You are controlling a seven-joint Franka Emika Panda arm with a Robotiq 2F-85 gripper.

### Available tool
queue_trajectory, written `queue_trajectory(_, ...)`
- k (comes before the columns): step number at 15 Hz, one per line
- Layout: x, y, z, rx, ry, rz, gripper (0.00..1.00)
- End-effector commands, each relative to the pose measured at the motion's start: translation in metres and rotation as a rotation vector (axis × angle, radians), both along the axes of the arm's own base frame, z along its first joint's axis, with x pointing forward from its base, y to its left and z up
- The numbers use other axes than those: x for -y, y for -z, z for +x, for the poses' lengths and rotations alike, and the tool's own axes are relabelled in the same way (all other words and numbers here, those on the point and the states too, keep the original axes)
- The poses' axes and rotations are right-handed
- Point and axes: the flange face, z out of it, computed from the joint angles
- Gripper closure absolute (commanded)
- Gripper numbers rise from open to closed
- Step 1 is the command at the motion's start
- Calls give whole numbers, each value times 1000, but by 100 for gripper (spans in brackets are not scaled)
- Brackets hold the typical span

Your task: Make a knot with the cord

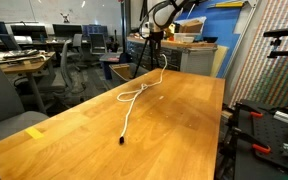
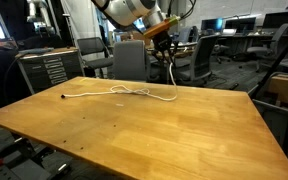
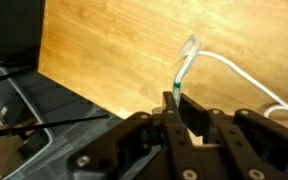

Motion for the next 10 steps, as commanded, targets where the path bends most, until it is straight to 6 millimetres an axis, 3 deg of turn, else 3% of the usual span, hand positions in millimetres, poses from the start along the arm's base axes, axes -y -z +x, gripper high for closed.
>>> queue_trajectory(1, 2, 37, -11, -172, -97, 49, 66)
queue_trajectory(3, -5, 54, -16, -262, -111, 26, 56)
queue_trajectory(6, -25, 63, -18, -313, -170, -20, 34)
queue_trajectory(10, -79, 57, -17, -244, -318, -48, 4)
